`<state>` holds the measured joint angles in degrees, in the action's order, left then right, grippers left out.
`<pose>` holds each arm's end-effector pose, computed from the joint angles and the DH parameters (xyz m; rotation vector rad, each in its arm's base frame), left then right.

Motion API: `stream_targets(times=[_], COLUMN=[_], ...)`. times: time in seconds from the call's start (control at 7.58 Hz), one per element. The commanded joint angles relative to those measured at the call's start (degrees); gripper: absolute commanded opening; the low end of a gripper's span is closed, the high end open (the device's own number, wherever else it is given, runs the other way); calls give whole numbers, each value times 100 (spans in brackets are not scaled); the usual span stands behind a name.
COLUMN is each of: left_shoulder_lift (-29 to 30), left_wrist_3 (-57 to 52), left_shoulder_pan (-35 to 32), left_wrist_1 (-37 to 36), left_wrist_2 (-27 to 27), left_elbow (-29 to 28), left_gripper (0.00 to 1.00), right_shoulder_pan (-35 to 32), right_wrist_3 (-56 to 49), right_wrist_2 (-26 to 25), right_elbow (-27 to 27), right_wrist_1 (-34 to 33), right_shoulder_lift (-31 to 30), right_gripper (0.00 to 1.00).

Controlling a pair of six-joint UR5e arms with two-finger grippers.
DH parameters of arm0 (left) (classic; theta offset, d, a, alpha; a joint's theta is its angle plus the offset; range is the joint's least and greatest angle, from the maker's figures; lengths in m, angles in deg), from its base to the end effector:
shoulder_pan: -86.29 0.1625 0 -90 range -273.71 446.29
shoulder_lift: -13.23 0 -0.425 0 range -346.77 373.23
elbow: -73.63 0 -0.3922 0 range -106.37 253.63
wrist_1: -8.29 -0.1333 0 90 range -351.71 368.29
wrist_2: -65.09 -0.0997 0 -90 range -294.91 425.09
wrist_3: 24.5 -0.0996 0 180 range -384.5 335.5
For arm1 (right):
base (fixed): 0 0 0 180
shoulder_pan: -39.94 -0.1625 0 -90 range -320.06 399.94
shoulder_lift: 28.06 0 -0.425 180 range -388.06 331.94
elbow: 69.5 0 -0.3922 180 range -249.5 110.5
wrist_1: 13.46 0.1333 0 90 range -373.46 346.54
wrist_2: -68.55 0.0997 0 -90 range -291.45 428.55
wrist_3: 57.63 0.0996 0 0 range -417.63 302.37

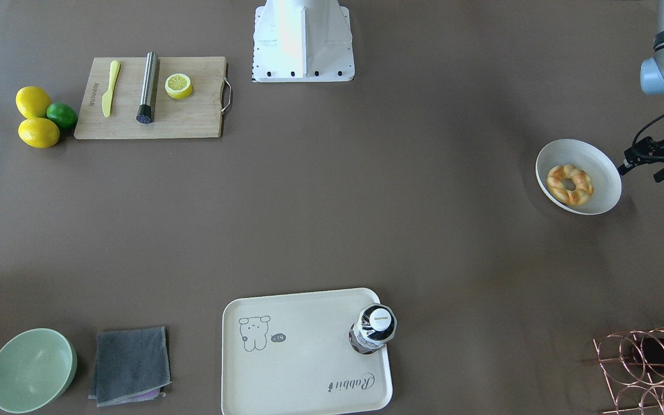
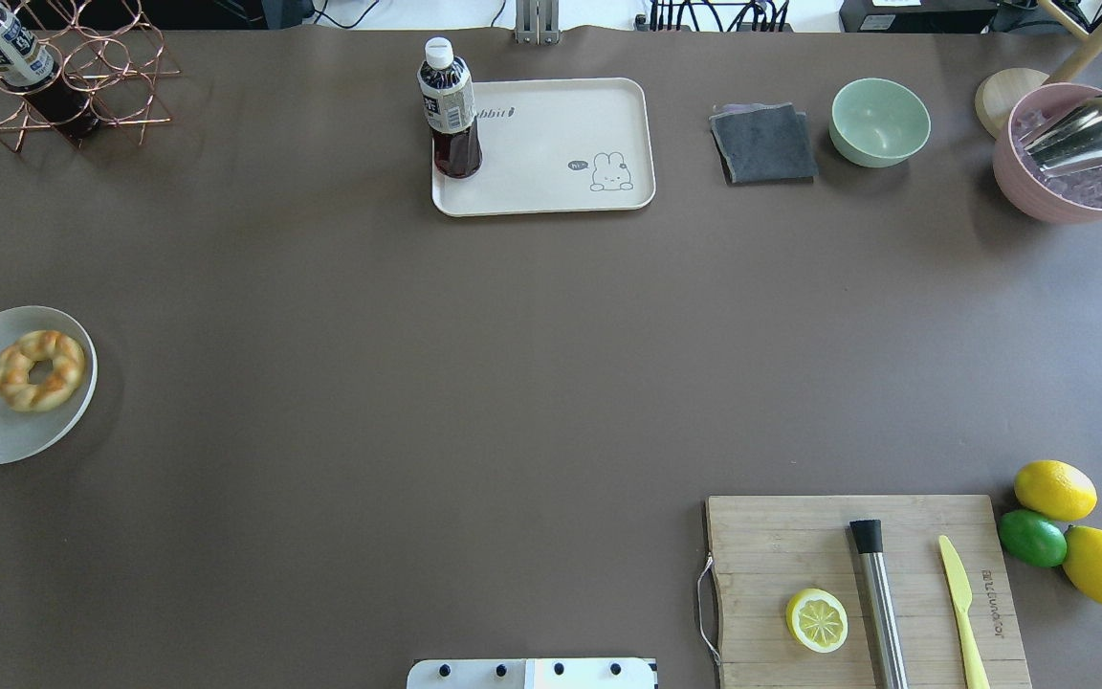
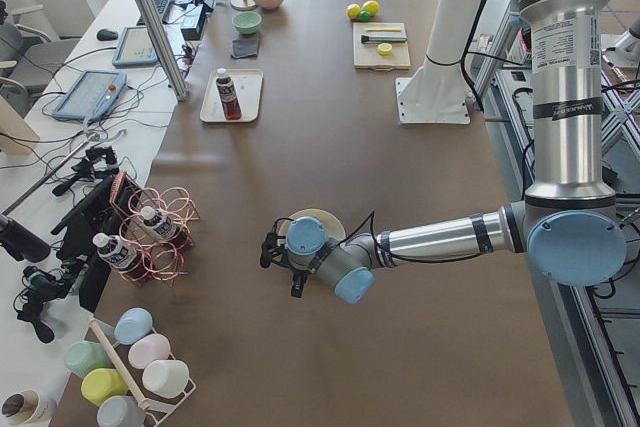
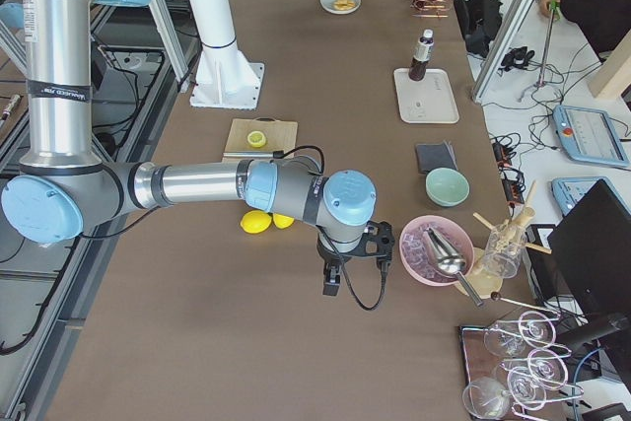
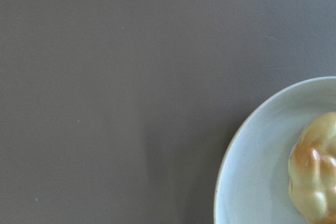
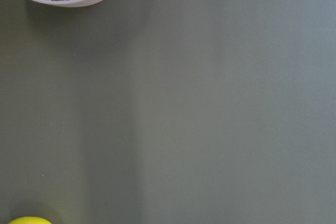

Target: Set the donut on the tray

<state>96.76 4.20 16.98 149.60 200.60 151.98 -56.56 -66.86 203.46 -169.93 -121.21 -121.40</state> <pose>0.0995 -0.4397 0.7106 0.1754 0.9281 0.1007 0.1134 -0.4394 0.6261 -0.0678 -0.7981 0.0278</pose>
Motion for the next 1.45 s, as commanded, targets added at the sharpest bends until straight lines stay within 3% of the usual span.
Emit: stream_targets(times=[0.0,0.4,0.53,0.66,1.32], left_shoulder_lift=[40,57,57,92,154], left_wrist_3=[31,22,22,22,22], left_shoulder_pan=[162,313,313,313,322], left_wrist_1=[54,55,55,55,46], left_wrist_2=[28,29,11,20,29], left_elbow=[-21,-65,-91,-126,-118], left_gripper=[98,97,79,55,53], right_shoulder_pan=[0,0,0,0,0], right_wrist_3=[0,9,9,18,18], right_wrist_2=[0,-9,-9,-9,-17], right_elbow=[15,24,24,24,33], right_wrist_1=[0,0,0,0,0], right_shoulder_lift=[0,17,43,52,61], right_gripper=[100,100,100,100,100])
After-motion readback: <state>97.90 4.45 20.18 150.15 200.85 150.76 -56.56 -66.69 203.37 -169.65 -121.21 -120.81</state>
